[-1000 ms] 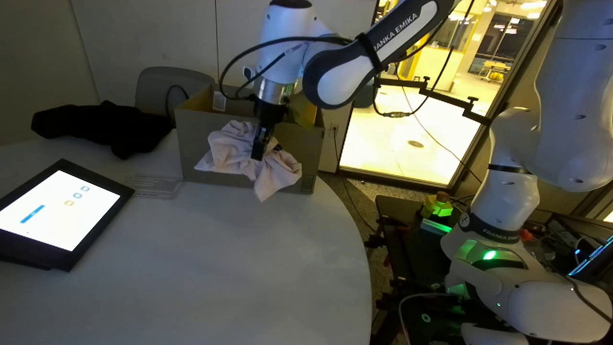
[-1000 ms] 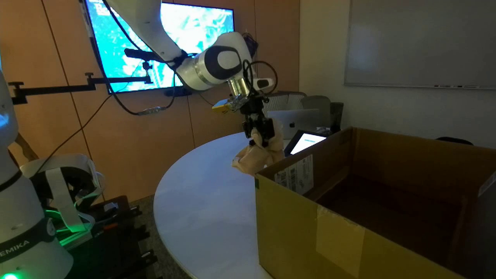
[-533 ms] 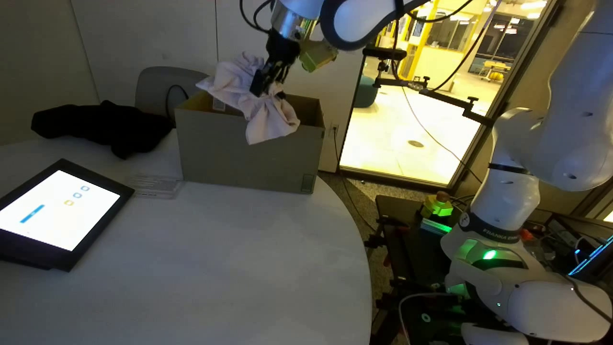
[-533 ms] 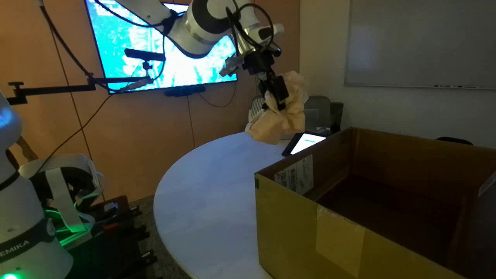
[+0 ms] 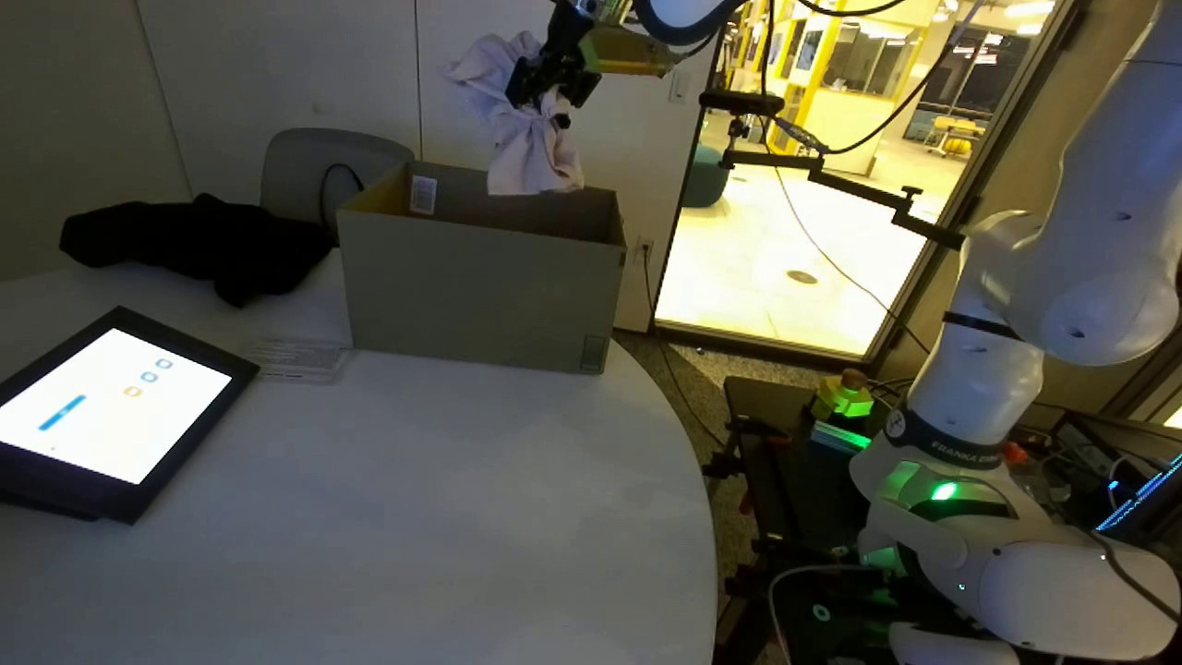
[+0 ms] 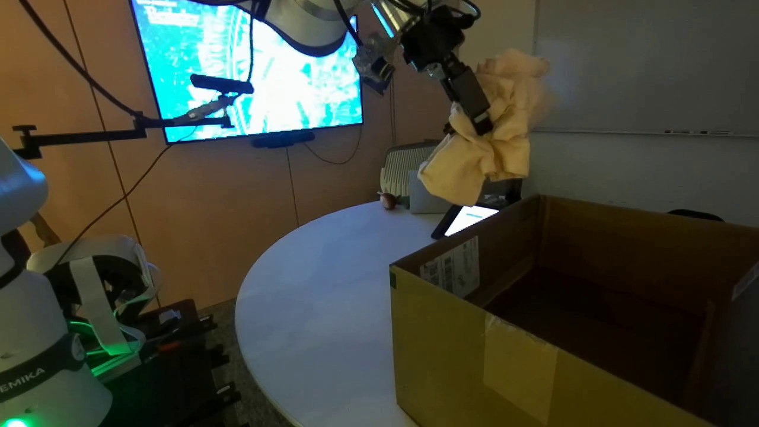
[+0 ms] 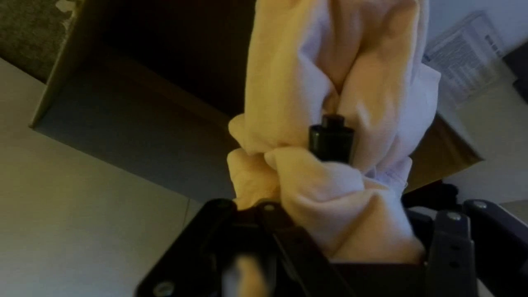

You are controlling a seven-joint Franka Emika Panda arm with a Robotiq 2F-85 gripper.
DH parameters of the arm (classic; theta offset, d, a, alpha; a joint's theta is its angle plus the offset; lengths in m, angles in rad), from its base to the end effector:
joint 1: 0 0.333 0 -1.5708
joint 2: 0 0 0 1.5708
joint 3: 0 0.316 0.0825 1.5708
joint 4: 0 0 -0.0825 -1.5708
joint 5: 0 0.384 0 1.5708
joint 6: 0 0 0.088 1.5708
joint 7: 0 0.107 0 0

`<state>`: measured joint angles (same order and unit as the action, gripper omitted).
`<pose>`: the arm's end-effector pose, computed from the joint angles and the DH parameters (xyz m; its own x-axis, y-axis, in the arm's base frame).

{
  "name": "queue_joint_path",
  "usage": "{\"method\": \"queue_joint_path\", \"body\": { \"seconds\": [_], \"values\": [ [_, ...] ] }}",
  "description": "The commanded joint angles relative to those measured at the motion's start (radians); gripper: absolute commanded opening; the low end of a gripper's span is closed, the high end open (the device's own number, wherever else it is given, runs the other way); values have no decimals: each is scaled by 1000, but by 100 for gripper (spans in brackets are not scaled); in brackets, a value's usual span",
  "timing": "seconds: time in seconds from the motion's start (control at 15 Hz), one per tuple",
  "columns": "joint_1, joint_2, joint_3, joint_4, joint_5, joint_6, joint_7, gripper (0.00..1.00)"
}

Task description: Pick up the marker and put it on the cloth, then put the cloth in box

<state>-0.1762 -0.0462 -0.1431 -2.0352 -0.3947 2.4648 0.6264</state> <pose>0.5501 -0.1824 0.5167 0.6575 -0.5351 0.5304 -0.6510 -0.7579 0.0424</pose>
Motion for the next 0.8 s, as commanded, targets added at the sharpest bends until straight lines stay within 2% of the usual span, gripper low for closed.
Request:
{"method": "queue_joint_path", "body": {
  "seconds": [0.0,0.2,0.33,0.4,0.47,0.73],
  "values": [
    [-36,113,-27,118,-94,6,193,12],
    [-31,234,-79,213,-170,-28,355,13],
    [-16,334,-119,285,-192,-64,424,18],
    [-13,383,-132,322,-178,-85,427,27],
    [-11,424,-143,350,-159,-102,426,41],
    [-12,534,-157,429,-82,-151,357,72]
  ]
}}
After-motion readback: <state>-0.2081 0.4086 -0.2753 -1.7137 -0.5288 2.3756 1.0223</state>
